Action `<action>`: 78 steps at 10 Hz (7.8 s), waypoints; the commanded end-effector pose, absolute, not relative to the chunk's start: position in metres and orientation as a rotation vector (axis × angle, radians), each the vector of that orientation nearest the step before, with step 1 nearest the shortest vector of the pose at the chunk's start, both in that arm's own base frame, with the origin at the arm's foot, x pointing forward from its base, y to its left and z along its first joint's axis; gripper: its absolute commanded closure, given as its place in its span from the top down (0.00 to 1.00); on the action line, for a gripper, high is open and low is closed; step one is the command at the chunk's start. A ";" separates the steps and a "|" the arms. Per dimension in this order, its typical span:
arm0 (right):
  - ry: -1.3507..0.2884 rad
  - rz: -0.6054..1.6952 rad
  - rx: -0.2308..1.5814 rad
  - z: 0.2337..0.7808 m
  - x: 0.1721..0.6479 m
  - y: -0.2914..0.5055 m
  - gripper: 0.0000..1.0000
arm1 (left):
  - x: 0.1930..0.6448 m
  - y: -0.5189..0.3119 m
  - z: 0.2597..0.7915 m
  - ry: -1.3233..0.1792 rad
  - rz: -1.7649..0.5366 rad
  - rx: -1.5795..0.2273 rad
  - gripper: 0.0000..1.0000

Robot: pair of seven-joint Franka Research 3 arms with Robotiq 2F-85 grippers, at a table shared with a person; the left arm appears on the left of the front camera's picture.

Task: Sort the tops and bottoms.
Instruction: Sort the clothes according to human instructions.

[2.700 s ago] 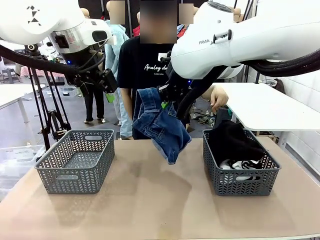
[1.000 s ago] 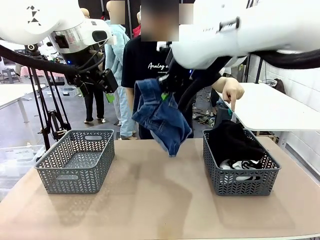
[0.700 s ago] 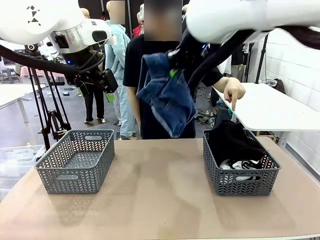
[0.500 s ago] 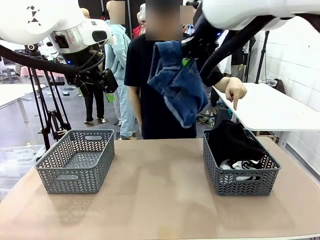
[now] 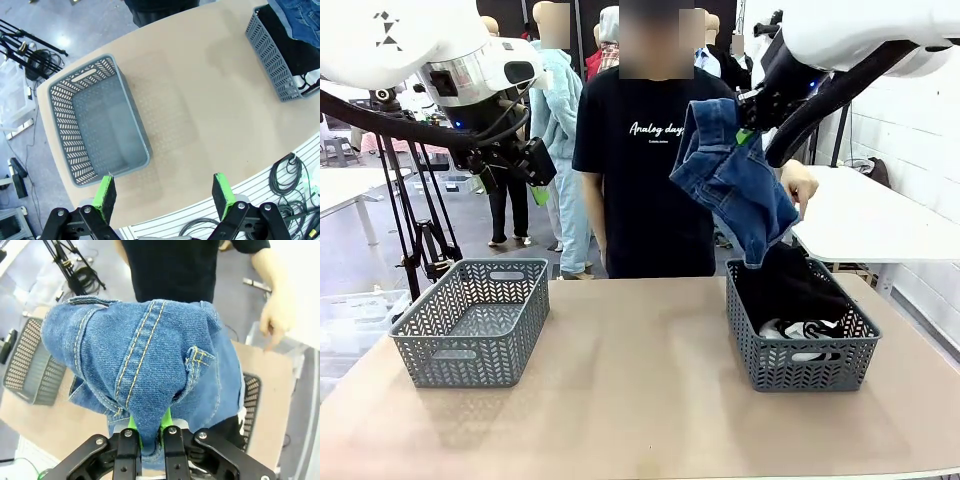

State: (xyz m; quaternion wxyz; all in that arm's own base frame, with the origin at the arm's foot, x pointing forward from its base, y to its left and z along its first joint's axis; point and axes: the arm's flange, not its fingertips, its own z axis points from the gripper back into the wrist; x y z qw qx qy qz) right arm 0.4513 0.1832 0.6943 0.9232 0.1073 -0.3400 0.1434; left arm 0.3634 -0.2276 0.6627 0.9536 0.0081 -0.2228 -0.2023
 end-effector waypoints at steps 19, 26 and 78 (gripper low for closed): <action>-0.335 -0.022 0.231 0.574 0.525 0.077 0.00 | 0.363 -0.225 0.663 -0.452 -0.424 0.014 1.00; -0.058 -0.049 0.158 0.478 0.566 0.080 0.00 | 0.363 -0.225 0.663 -0.452 -0.424 0.014 1.00; -0.031 0.018 0.107 0.505 0.542 0.101 1.00 | 0.363 -0.225 0.663 -0.452 -0.424 0.014 1.00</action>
